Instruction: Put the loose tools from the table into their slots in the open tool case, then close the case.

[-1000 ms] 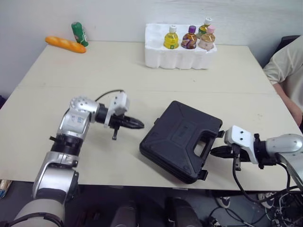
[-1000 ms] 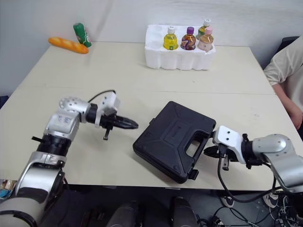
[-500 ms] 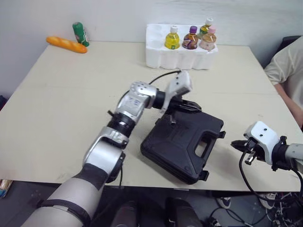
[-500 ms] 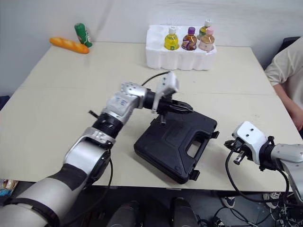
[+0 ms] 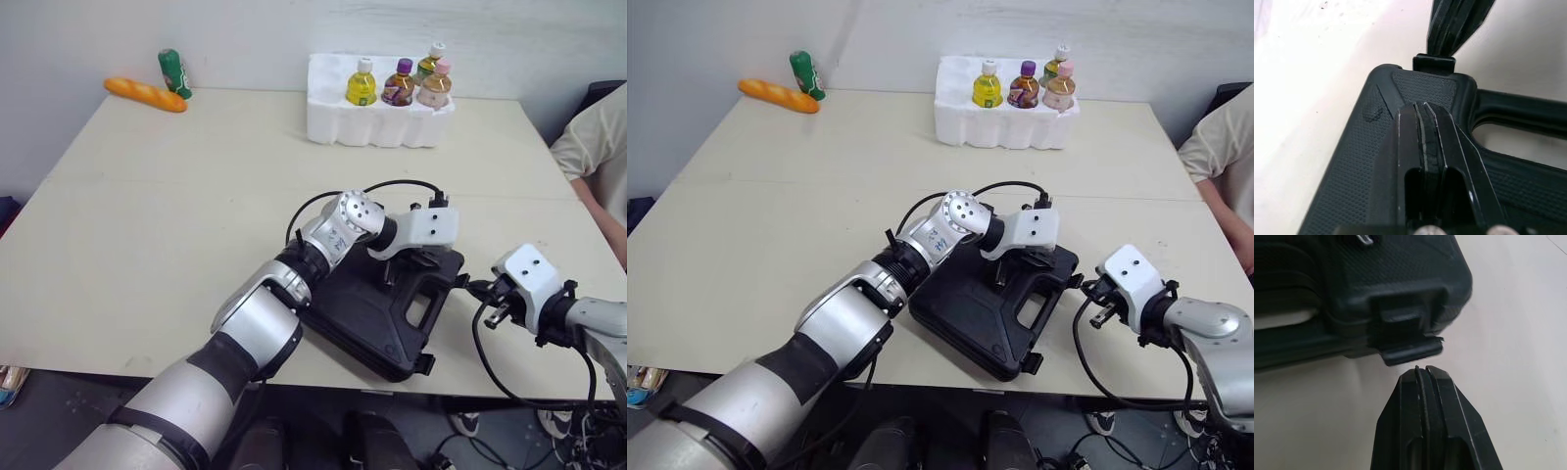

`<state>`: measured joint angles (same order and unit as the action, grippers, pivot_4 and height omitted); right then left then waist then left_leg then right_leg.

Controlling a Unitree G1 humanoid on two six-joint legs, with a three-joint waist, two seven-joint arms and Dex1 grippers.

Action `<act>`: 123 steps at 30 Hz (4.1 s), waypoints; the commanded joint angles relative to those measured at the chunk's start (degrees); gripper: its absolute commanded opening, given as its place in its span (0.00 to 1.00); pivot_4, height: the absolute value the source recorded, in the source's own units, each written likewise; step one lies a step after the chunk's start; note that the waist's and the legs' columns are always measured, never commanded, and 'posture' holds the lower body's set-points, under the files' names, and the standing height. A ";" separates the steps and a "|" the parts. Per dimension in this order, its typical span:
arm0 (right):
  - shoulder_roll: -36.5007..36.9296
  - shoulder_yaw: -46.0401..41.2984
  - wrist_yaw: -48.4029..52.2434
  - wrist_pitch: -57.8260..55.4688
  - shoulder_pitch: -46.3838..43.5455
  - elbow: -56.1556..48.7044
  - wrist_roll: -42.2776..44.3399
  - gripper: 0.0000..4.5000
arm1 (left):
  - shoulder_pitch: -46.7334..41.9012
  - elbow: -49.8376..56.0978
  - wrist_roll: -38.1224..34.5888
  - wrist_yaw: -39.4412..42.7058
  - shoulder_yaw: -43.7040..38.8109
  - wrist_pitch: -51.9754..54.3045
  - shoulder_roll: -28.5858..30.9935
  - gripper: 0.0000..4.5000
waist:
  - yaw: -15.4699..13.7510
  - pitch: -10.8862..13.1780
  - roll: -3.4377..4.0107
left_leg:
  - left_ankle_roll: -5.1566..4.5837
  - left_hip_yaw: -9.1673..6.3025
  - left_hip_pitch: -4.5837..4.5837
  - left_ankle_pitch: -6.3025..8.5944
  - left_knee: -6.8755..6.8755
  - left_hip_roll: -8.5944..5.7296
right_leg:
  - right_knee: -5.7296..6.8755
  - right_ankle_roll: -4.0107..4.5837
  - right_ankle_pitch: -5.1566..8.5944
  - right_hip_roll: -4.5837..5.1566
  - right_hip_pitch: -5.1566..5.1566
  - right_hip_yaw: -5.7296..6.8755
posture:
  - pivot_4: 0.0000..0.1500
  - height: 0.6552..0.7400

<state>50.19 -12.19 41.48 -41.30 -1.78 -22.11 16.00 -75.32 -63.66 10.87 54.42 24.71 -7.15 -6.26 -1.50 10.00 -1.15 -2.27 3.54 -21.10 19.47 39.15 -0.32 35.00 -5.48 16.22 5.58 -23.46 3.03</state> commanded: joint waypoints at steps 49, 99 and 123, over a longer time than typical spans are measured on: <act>-2.17 -17.20 8.50 -10.35 27.66 -31.80 13.31 0.00 | 20.87 51.01 -17.36 34.79 0.18 21.70 18.72 0.01 | 0.19 -0.04 0.68 | 0.25 -0.11 -0.21 -0.05 -0.09 0.14 | 0.06 0.15 -0.02 -0.11 -0.19 0.01 | 1.00 0.96; 1.80 -2.46 3.79 -7.57 12.62 -31.00 16.58 0.00 | 22.57 42.16 -5.30 23.78 15.07 15.35 19.63 0.01 | 0.65 -0.64 0.04 | -0.42 -0.37 -0.01 0.16 -0.02 0.10 | -0.27 0.28 -0.09 0.11 0.13 0.02 | 1.00 0.96; 9.59 -42.41 21.81 -0.98 17.77 -6.67 25.59 1.00 | 51.06 60.91 -39.67 27.11 -43.30 49.10 67.56 0.99 | 1.38 0.35 0.72 | 0.10 -0.57 -0.15 -0.12 -0.83 0.06 | -0.63 0.40 -0.02 0.19 -0.09 0.30 | 1.00 0.96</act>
<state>58.85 -53.96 62.18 -44.66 16.46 -30.42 43.12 -25.09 -3.25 -27.93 81.14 -15.55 43.51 60.47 -0.12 10.35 -0.43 -2.14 2.97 -21.22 19.31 38.20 -0.28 34.25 -5.07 16.20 5.81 -23.52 3.32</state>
